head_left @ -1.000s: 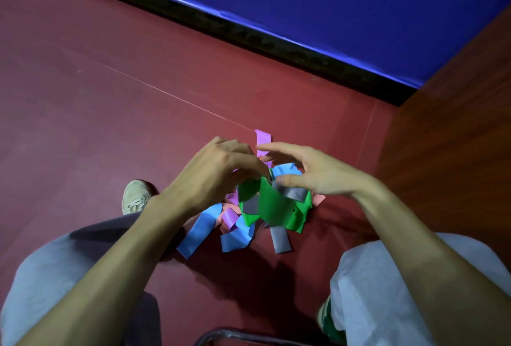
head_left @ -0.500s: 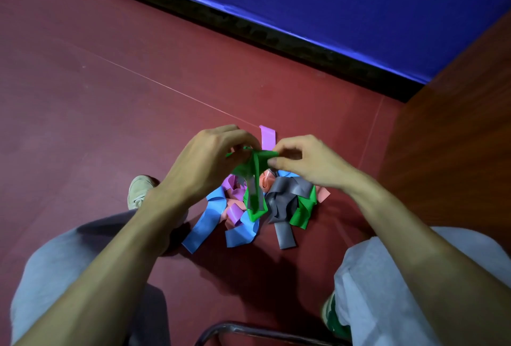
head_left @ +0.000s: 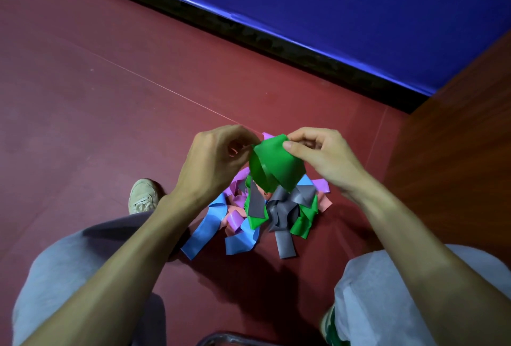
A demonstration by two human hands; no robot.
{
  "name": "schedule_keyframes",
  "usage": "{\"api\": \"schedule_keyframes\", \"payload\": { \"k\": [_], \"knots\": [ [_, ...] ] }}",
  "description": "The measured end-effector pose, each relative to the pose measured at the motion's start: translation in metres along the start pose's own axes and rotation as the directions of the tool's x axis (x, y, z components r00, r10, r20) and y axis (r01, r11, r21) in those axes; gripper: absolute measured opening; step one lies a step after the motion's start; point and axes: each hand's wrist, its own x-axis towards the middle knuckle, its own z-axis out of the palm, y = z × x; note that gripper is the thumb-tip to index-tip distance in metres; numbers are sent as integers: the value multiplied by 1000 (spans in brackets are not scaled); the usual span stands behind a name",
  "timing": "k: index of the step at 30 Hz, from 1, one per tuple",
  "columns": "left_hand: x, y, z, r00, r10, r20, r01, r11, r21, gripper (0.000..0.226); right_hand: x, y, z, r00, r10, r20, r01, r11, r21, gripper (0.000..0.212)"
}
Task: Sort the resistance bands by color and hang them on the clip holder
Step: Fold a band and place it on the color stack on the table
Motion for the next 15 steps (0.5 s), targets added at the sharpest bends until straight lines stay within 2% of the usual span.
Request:
{"api": "schedule_keyframes", "payload": {
  "k": [3,5,7,10,15],
  "knots": [
    [3,4,3,981,-193,-6,191,975,-111,19,0,-1,-1,999,30,-14,-29,997,67,14],
    [5,5,4,941,-327,91,339,916,-213,22,0,-2,-2,1000,25,-10,-24,996,82,15],
    [5,6,4,903,-396,168,429,861,-274,19,0,-3,-3,1000,10,0,-10,996,90,17],
    [6,11,4,909,-369,194,415,848,-330,16,-2,-5,-2,999,-2,39,-2,995,103,16],
    [8,6,8,947,-253,199,290,939,-187,15,-3,-6,-6,997,-21,81,13,995,98,17]
  ]
}}
